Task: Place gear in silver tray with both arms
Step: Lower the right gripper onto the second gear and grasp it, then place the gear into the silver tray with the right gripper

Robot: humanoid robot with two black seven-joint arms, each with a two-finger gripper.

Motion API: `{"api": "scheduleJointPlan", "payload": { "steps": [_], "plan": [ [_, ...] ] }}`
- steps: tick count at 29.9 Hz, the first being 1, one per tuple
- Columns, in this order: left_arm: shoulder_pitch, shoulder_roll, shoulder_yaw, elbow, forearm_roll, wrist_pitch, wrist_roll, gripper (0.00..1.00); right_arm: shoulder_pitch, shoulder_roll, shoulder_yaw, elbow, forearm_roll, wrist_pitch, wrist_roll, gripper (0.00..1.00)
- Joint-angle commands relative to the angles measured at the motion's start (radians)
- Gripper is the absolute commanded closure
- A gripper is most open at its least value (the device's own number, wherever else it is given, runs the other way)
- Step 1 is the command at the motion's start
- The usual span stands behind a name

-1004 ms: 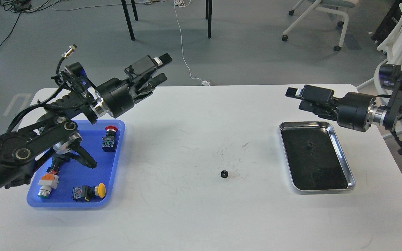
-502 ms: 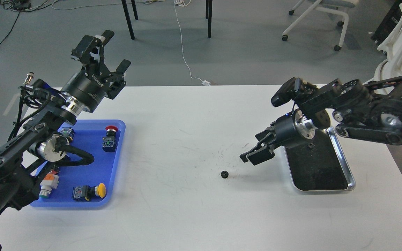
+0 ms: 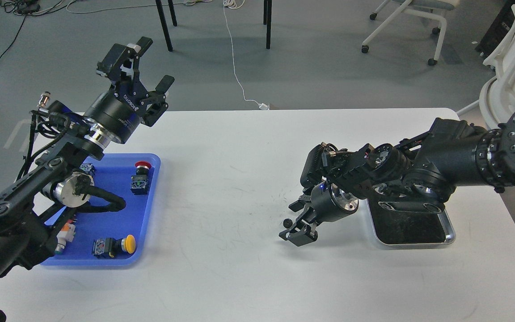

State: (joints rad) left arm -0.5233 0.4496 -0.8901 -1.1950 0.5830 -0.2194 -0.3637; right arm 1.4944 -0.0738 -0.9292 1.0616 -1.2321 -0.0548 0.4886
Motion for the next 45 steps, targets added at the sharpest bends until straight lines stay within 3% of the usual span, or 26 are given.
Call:
{"api": "scheduleJointPlan", "payload": {
  "steps": [1, 12, 22, 29, 33, 39, 45],
  "plan": [
    [0.000, 0.000, -0.001, 0.000, 0.000, 0.000, 0.000, 0.02, -0.014, 0.008, -0.002, -0.015, 0.000, -0.013, 0.000, 0.42],
    [-0.001, -0.025, -0.001, 0.000, 0.001, 0.002, 0.000, 0.02, -0.026, 0.009, -0.028, -0.042, 0.000, -0.028, 0.000, 0.46],
    [-0.001, -0.023, -0.001, 0.000, 0.001, 0.002, 0.000, 0.02, -0.037, 0.011, -0.030, -0.054, 0.000, -0.042, 0.000, 0.59],
    [-0.001, -0.025, -0.001, -0.001, 0.001, 0.002, 0.000, 0.02, -0.062, 0.028, -0.030, -0.071, 0.000, -0.045, 0.000, 0.59],
    [-0.001, -0.025, -0.001, -0.001, 0.001, 0.002, 0.000, 0.02, -0.065, 0.034, -0.028, -0.080, 0.000, -0.045, 0.000, 0.65],
    [-0.001, -0.025, -0.001, -0.006, 0.001, 0.002, 0.000, 0.02, -0.071, 0.034, -0.030, -0.086, 0.000, -0.042, 0.000, 0.82],
    [-0.001, -0.023, -0.001, -0.009, 0.001, 0.002, 0.000, 0.02, -0.066, 0.026, -0.026, -0.080, 0.002, -0.042, 0.000, 0.87]
  ]
}}
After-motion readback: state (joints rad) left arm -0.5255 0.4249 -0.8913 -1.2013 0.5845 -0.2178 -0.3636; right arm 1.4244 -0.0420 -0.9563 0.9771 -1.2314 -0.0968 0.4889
